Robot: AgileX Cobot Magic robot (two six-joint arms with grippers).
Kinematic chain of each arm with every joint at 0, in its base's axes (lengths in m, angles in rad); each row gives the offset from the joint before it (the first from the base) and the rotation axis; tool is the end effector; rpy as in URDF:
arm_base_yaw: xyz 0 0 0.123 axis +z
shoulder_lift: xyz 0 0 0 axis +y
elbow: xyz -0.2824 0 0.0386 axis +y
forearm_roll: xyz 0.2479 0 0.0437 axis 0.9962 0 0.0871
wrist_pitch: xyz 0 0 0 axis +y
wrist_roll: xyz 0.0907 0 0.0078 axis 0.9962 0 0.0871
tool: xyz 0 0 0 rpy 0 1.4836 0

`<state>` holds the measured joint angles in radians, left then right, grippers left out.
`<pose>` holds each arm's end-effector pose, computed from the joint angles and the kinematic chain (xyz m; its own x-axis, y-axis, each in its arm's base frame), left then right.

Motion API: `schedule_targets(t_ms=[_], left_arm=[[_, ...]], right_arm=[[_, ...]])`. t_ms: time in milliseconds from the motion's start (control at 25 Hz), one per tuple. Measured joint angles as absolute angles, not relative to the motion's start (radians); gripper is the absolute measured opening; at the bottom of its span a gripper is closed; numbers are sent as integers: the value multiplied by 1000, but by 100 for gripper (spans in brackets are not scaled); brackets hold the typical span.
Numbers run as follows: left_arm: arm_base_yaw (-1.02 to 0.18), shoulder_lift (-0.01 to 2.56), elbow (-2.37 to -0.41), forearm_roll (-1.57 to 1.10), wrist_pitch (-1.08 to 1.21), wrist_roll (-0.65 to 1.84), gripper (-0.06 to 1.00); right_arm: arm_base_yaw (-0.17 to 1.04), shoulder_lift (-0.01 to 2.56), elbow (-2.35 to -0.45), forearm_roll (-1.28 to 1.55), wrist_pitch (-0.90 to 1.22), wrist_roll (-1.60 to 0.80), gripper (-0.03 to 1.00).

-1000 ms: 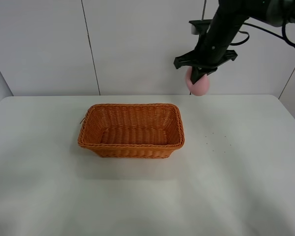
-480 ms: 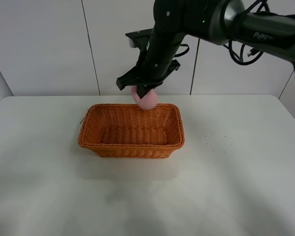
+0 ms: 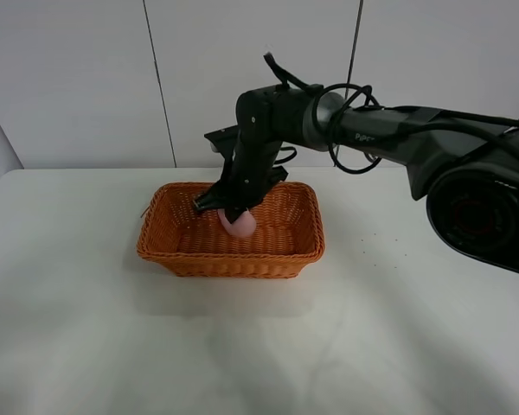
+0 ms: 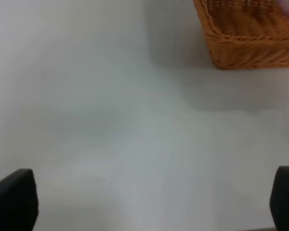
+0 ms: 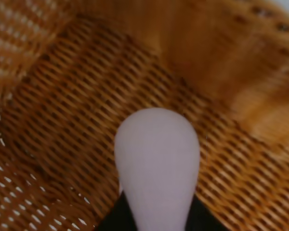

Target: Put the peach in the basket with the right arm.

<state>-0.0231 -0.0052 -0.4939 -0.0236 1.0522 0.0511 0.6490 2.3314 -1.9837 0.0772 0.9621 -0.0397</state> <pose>-0.0046 -0.0018 0.2762 -0.4470 0.0497 -0.8931 0.0591 0.9979 0.0260 0.3961 0.3077 0.1722 -0.7513 -0.5643 -0.3422 -0.6171 0.7845 0.0610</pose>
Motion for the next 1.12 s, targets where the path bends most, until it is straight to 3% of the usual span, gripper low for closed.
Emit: schedule_targets(t_ms=[80, 200, 320, 760, 1120], left_arm=[[-23, -5, -494, -24, 1052, 51, 99], [-23, -5, -494, -24, 1052, 51, 99], [-23, -5, -494, -24, 1052, 51, 99], [-23, -5, -494, -24, 1052, 51, 99], [-23, -5, -494, -24, 1052, 51, 99]], right_arm=[[649, 2343, -1984, 78, 962, -37, 21], [649, 2343, -1984, 77, 961, -36, 49], [649, 2341, -1987, 77, 966, -36, 63], [649, 2319, -2334, 30, 1204, -25, 67], [605, 2277, -2359, -8, 1215, -16, 67]])
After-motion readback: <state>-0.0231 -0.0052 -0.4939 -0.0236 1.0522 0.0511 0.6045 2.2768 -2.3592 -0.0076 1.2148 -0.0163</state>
